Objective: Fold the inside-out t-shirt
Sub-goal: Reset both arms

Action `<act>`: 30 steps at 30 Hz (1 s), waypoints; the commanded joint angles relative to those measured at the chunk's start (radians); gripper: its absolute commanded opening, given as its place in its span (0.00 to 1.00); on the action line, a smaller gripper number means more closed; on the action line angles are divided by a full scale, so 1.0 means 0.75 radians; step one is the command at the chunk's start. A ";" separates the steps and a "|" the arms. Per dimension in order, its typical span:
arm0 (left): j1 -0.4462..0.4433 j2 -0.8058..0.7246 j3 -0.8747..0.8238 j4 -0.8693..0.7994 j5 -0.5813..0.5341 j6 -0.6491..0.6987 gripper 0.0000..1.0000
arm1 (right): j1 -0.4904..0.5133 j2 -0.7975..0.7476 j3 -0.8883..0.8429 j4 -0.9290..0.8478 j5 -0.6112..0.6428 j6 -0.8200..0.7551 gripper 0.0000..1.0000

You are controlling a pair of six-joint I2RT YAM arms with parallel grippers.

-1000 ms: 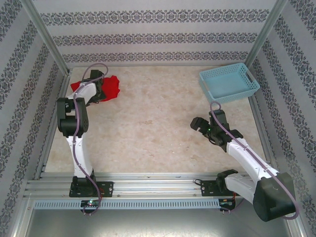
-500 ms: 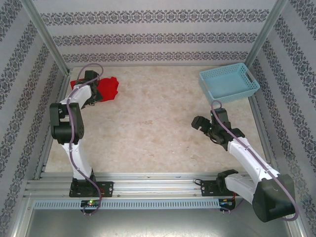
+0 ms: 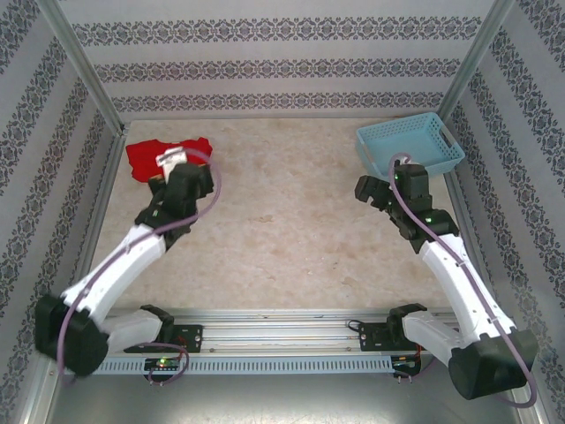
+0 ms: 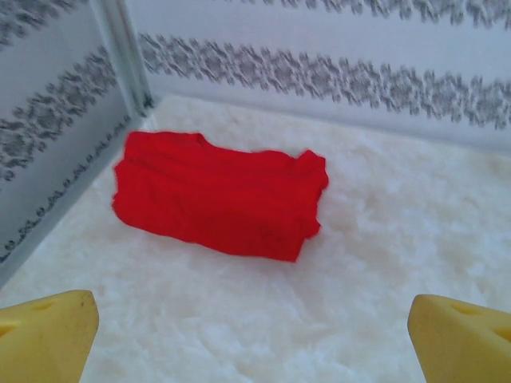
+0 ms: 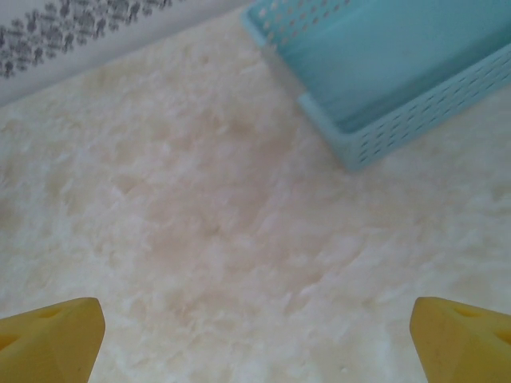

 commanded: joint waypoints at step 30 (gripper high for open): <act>0.478 0.698 -0.609 1.524 0.634 0.420 1.00 | -0.099 0.559 -0.732 1.783 -0.019 -0.693 0.98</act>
